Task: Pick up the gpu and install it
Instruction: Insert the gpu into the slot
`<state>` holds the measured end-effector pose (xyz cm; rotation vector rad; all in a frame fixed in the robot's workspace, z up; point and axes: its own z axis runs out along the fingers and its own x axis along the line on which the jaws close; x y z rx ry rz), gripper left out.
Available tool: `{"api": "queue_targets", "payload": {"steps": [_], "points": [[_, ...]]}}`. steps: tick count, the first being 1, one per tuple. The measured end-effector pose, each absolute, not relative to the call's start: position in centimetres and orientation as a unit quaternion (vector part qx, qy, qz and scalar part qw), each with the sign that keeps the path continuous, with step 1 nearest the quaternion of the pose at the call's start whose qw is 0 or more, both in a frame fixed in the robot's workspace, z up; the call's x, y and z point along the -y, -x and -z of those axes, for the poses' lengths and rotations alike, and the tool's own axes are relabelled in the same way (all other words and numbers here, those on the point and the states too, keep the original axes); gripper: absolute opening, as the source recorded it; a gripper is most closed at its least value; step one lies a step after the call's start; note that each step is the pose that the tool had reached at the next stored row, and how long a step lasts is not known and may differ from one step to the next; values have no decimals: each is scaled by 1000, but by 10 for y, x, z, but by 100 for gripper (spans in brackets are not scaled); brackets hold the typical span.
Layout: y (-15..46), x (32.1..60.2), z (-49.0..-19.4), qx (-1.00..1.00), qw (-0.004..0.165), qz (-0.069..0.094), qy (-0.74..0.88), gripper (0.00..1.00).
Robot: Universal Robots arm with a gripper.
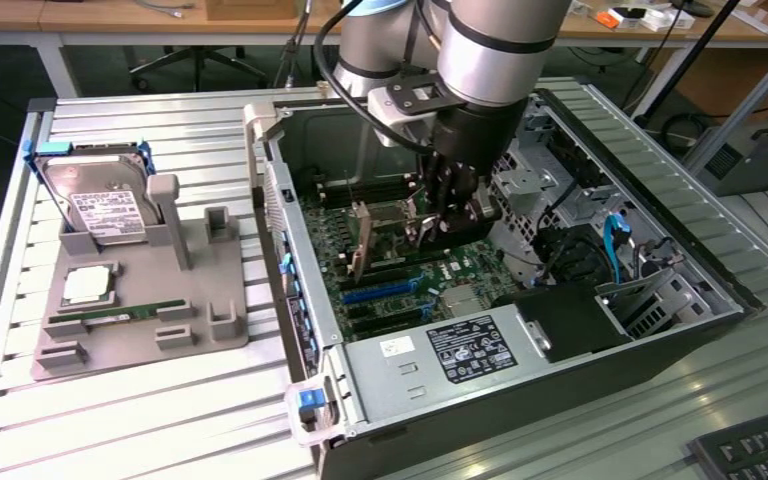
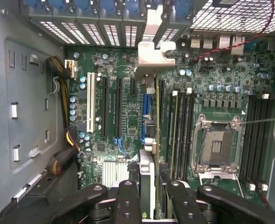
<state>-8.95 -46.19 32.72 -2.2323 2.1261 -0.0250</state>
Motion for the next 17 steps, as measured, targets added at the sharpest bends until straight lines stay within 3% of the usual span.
{"api": "queue_targets", "payload": {"steps": [17], "points": [[97, 464, -325, -689, 29, 8, 724, 27]]}}
